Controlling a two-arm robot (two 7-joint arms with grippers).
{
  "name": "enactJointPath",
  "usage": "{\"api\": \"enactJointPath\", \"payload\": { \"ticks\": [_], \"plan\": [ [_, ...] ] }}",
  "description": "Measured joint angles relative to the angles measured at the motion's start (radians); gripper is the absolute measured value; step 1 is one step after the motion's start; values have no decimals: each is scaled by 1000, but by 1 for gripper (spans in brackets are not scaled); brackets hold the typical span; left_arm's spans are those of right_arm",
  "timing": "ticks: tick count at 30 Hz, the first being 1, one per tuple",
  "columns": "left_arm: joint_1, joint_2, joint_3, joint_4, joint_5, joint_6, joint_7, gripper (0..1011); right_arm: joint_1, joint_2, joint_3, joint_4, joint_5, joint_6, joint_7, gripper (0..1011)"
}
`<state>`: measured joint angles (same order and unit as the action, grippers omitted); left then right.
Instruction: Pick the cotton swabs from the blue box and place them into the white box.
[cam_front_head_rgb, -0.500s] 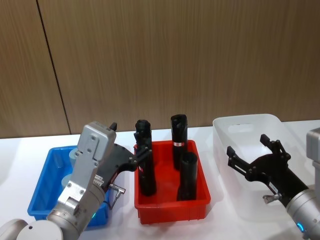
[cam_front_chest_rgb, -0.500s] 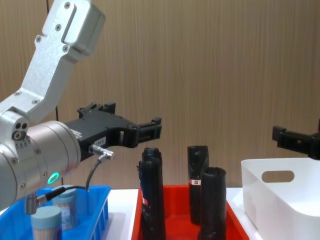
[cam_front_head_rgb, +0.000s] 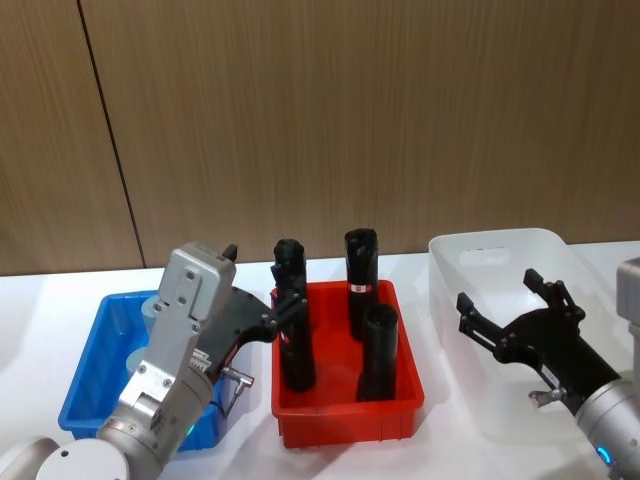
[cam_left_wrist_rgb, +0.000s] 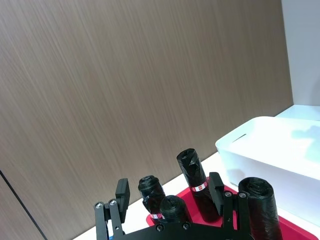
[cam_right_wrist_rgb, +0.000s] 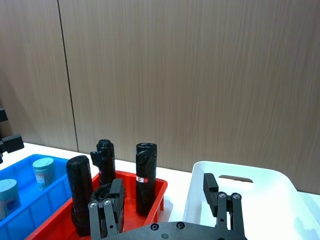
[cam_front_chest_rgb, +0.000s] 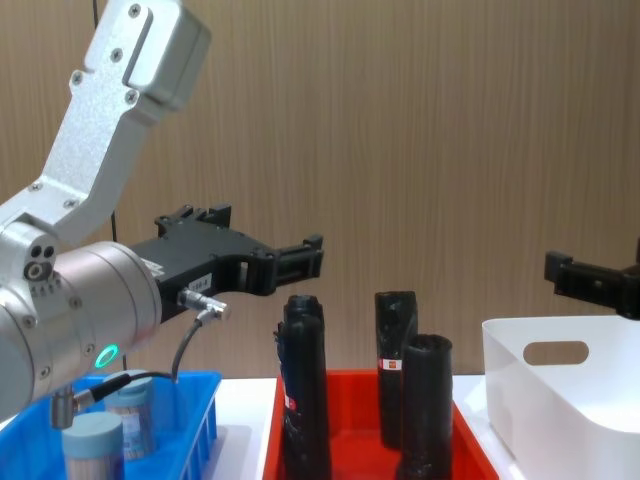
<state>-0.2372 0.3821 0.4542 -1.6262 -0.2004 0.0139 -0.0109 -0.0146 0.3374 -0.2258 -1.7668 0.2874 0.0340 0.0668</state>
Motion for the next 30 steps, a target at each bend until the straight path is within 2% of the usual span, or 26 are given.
{"api": "enactJointPath", "payload": {
  "ticks": [12, 19, 30],
  "plan": [
    [-1, 0, -1, 0, 0, 3, -1, 1004, 0, 0, 0, 0, 0, 0, 0, 1002],
    [-2, 1, -7, 0, -2, 30, 2, 1004, 0, 0, 0, 0, 0, 0, 0, 1002],
    [21, 6, -20, -40, -32, 112, 104, 1004, 0, 0, 0, 0, 0, 0, 0, 1002]
  ]
}}
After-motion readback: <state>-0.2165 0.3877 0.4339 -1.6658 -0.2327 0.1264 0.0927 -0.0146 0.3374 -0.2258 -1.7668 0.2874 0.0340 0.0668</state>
